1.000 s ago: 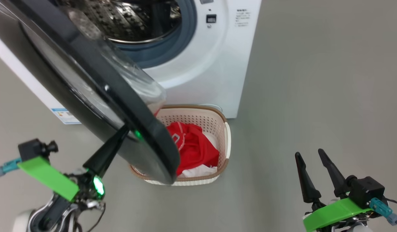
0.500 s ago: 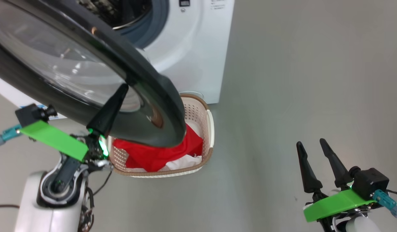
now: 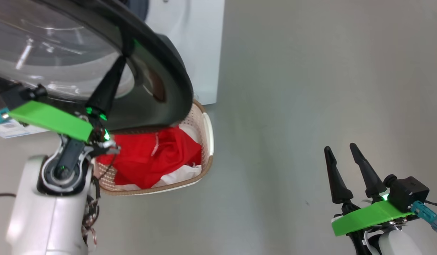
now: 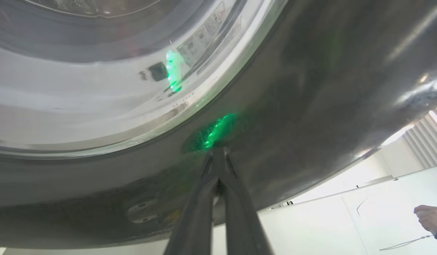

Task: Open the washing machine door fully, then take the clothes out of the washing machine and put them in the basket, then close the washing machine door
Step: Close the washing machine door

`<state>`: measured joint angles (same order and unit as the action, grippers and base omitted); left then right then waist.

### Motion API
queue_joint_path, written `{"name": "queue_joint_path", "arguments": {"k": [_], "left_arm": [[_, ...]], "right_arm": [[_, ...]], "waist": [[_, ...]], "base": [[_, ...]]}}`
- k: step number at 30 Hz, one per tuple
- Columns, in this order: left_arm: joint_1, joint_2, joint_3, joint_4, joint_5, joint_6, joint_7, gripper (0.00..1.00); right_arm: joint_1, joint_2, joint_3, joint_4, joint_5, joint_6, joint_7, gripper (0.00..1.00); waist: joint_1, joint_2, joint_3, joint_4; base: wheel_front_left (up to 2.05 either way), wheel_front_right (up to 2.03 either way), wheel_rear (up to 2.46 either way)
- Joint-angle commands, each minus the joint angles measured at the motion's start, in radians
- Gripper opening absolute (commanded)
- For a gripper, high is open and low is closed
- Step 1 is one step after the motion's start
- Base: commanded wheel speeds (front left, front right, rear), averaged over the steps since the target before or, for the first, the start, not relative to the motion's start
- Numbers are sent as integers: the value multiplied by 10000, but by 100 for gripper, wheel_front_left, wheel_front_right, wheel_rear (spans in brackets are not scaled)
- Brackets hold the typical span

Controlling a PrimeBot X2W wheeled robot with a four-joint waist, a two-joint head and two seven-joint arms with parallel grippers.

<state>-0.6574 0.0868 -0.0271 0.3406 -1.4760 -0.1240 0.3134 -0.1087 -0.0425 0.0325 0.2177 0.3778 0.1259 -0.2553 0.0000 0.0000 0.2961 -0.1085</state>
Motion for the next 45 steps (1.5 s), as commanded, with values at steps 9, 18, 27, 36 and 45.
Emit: {"name": "queue_joint_path", "arguments": {"k": [9, 18, 27, 36, 45], "left_arm": [[-1555, 761, 105, 587, 164, -67, -1342, 0], [-2216, 1257, -81, 1262, 67, -67, -1924, 0], [-2319, 1534, -459, 1473, -109, -67, -2321, 0], [-1275, 1641, -992, 1088, -188, -67, -2888, 0], [376, 1767, -1299, 739, -402, -67, -3467, 72]], "right_arm": [[-424, -78, 365, -307, 293, 48, -65, 100], [-462, -77, 447, -344, 481, 48, -65, 100], [-449, -77, 348, -362, 528, 48, -65, 100], [-372, -77, 263, -274, 228, 48, -65, 100], [-140, -77, 125, -188, -90, 48, -65, 100]], "waist": [[0, 0, 352, -741], [0, 0, 457, -1215], [0, 0, 480, -1210], [0, 0, 89, -722], [0, 0, -416, -239]], "base": [[0, 0, 0], [0, 0, 0], [0, 0, 0], [0, 0, 0], [0, 0, 0]]}}
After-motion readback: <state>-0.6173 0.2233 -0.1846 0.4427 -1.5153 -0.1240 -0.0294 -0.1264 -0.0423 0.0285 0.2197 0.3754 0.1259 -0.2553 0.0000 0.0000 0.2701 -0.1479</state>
